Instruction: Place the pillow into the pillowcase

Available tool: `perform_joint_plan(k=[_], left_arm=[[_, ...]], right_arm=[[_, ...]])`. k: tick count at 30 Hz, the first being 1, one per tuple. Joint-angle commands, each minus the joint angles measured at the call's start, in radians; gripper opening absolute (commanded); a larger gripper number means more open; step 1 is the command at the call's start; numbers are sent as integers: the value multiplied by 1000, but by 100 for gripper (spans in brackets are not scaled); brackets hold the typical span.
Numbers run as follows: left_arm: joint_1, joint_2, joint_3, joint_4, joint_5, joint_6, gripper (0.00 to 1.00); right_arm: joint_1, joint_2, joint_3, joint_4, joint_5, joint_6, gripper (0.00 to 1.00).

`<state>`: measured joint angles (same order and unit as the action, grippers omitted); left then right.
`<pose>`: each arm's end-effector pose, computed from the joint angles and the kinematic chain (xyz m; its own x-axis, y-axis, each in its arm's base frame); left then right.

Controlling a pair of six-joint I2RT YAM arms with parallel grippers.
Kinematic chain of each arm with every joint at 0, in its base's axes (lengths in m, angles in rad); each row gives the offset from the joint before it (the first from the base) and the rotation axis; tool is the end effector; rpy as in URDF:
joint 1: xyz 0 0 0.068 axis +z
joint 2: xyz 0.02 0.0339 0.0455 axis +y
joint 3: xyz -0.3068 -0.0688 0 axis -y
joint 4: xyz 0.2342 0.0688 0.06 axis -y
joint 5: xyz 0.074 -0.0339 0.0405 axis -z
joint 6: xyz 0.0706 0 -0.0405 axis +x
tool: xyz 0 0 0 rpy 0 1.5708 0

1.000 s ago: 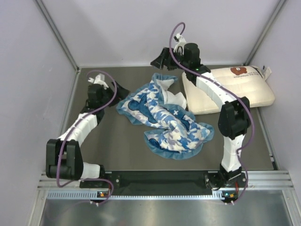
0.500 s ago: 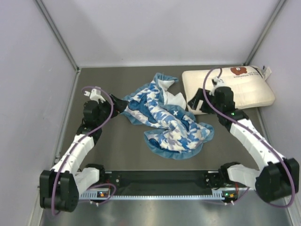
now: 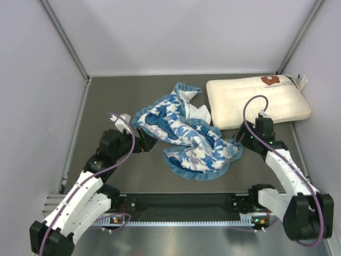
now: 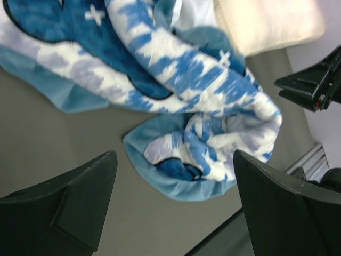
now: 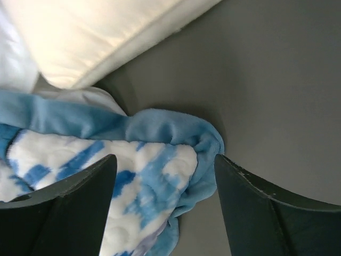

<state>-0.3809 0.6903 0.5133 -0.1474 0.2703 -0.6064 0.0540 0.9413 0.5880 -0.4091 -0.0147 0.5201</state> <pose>0.1408 -0.0767 0.2814 -0.5812 -0.3589 -0.7303 0.3188 0.7253 -0.6101 0.1841 0.0110 0.2369 -0.6306 0.4636 -0.6225 0.2867 0.8844 0.3682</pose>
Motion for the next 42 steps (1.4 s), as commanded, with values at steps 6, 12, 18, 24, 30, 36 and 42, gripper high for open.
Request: perform_joint_plan(k=[6,12,18,24,30,36,42], left_arm=[[-99,23,-67,-115,-86,-7,96],[-153,86,-70,-98,-118,-1,95],[-243,92,-36,-77,-137,34,93],[-397,123,8,-67,-180,88,90],[-639,300,96,-66,-333,195,88],[-843,542,240,-86,-457,321,82],[-934,742,384,-90,-585,424,81]], right_arm=[[64,131,-48,84,116,69,78],[90,195,-80,131,154,107,75],[187,232,-65,141,225,153,40],[193,130,-37,81,239,170,0],[188,-30,61,-45,292,153,0],[156,-16,168,-117,269,139,0],[155,-9,200,-119,242,141,0]])
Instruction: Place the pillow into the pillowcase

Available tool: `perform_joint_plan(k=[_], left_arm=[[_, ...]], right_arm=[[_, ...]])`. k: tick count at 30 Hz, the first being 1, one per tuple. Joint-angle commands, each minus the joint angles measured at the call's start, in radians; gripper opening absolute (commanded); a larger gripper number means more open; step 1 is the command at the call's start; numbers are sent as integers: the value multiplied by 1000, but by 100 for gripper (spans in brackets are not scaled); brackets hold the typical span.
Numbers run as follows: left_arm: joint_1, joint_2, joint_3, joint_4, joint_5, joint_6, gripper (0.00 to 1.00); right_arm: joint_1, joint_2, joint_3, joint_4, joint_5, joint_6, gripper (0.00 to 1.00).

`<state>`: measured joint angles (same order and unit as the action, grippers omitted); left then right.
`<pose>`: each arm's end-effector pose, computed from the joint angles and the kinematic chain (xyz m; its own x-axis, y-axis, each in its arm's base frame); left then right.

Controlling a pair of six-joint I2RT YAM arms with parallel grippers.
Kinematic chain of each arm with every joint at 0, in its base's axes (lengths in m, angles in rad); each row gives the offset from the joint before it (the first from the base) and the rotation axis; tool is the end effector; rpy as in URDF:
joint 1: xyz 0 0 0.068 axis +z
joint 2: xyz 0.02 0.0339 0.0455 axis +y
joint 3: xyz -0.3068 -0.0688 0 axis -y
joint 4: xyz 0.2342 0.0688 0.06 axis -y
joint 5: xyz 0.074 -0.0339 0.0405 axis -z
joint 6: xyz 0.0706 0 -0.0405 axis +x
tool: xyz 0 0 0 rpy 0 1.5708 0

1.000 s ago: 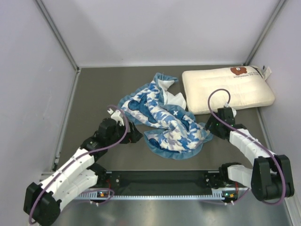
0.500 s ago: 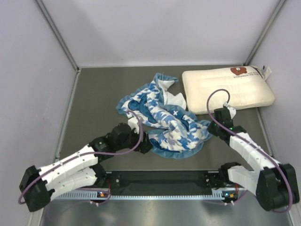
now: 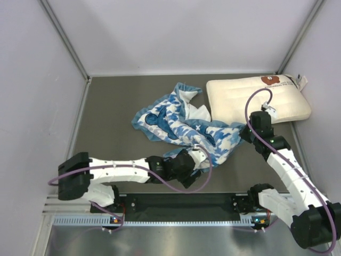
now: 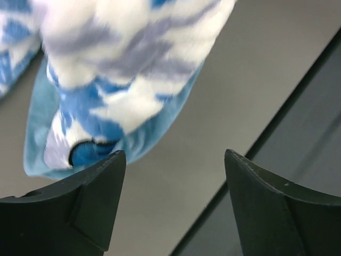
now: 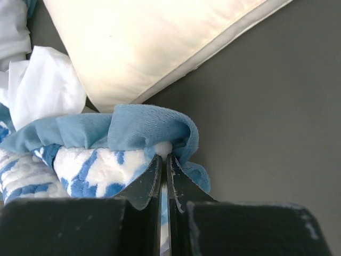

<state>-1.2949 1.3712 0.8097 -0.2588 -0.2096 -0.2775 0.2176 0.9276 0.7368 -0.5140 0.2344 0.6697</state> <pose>0.0923 -0.2721 0.2357 -0.4388 0.5664 -0.6976 0.8134 0.5803 -0.0405 0.1852 0.0241 0.2811 -0.5191 0.5036 -0.6906 0.3635 0.8614 0.3549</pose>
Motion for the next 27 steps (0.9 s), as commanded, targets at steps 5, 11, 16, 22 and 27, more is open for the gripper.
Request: perform_joint_plan(k=[5,11,16,22,27], left_arm=[[-23,205,190,-23,-125,121,72],[16,350,252,-54,-62,118,67],[71,382,243,-17,-16,106,61],[146,434,243,-31,51,87,63],[166,490,246,-31,68,66,39]], right_arm=[[-12,4,49,-12,-24,-12,0],[-15,2,53,-12,-37,-15,0],[-17,1,49,-9,-41,-18,0],[-17,-6,38,-8,-52,-21,0],[-20,-16,50,-20,-56,-22,0]])
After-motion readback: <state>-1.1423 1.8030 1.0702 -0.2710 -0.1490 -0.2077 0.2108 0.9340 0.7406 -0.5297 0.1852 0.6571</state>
